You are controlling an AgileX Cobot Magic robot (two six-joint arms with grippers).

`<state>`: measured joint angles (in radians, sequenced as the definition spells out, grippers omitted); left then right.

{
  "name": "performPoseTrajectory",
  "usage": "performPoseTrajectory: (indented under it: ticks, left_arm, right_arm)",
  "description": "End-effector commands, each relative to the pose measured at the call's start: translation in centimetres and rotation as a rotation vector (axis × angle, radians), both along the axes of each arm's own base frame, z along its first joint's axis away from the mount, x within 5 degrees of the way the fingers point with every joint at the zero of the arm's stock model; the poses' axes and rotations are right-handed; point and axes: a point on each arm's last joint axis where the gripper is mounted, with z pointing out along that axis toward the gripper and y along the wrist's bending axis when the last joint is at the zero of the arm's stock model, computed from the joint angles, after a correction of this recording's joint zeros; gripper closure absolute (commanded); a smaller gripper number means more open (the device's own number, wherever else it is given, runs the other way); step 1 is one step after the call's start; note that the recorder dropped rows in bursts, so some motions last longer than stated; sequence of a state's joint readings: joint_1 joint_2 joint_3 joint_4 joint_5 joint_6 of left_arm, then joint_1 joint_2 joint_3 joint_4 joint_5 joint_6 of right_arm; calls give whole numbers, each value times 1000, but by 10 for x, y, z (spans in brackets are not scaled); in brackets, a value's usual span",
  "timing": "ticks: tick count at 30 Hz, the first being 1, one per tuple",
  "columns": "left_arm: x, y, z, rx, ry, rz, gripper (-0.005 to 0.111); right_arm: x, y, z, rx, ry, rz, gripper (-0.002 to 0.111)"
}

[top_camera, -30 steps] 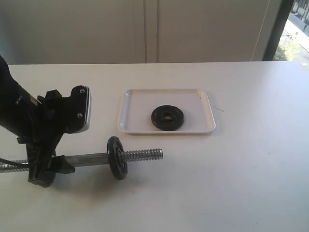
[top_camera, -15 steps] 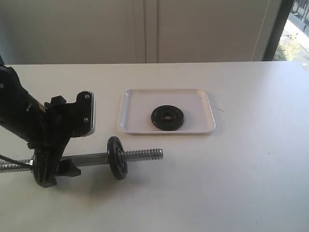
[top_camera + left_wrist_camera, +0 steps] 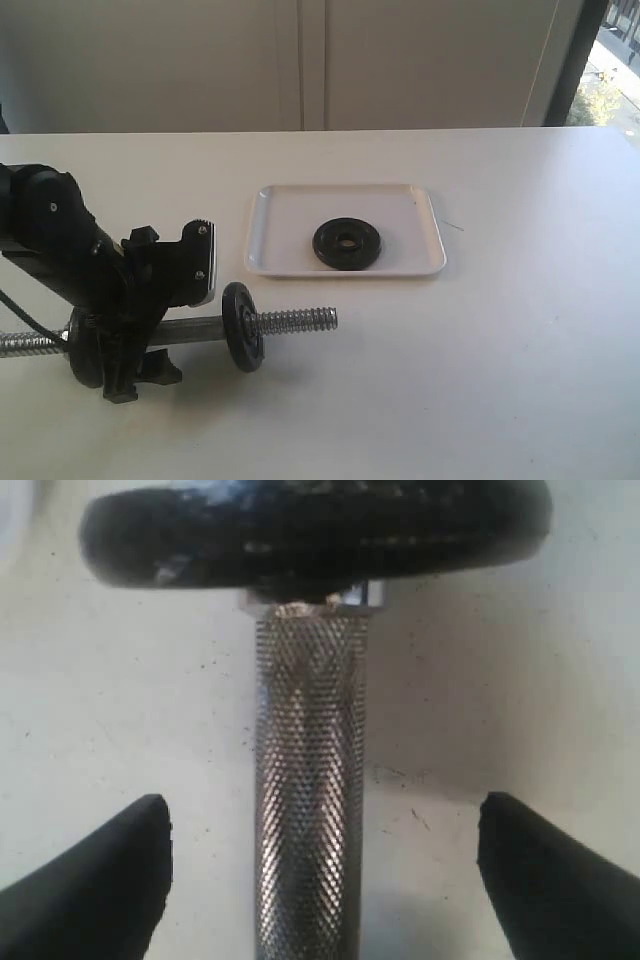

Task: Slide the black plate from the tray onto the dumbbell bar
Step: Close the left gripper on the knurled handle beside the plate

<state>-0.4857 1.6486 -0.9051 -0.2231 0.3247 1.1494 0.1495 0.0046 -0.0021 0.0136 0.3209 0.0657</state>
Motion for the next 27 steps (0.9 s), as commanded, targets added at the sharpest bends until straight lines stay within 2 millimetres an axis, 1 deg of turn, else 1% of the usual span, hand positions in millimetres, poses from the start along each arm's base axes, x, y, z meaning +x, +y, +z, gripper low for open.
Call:
performPoseTrajectory:
  ticks: [1,6,13,20,21,24,27]
  left_arm:
    - [-2,-2,-4,-8,17,-3,22]
    - [0,-3,-3,-32,5,18,22]
    - [2,-4,-15,-13,30,10,22]
    - [3,-5,-17,-13,22,13,22]
    - [3,-5,-17,-13,22,13,23]
    - [5,-7,-16,-46,15,48,30]
    - [5,-7,-16,-44,12,30,31]
  right_arm:
    - [0,0,0,-3,-11,3,107]
    - [0,0,0,-2,-11,2,107]
    - [0,0,0,-2,-11,2,107]
    - [0,0,0,-2,-11,2,107]
    - [0,0,0,-2,-11,2,107]
    - [0,0,0,-2,-11,2,107]
    - [0,0,0,-2,-11,2,107]
